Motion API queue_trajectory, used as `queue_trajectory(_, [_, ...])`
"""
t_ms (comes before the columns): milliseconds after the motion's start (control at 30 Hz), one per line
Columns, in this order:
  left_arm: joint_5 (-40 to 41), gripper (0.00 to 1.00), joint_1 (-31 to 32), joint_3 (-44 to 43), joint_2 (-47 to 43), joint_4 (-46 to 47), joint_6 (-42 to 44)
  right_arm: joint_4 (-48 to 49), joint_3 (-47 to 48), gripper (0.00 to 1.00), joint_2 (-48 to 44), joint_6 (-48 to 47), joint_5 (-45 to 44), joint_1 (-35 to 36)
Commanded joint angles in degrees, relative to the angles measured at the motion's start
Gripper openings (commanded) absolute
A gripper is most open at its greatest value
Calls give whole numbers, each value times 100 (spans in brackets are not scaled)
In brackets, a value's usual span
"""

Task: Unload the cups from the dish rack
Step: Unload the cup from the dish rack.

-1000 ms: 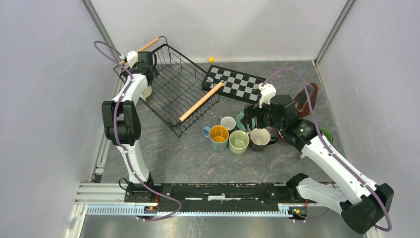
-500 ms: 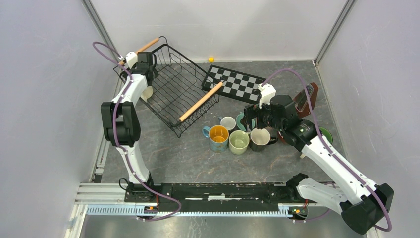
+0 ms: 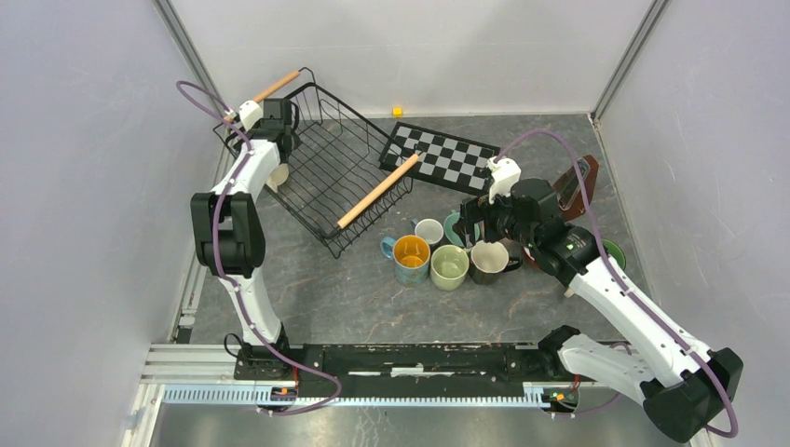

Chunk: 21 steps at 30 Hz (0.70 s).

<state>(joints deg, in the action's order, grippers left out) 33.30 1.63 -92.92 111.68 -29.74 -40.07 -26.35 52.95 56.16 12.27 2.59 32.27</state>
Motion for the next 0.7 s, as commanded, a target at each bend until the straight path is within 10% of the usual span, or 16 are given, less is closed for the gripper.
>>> queue_trajectory(0, [378, 100, 9, -23, -394, -262, -317, 182, -30, 98, -101, -31, 5, 25])
queue_trajectory(667, [154, 100, -145, 595, -290, -217, -747, 139, -37, 98, -105, -56, -4, 18])
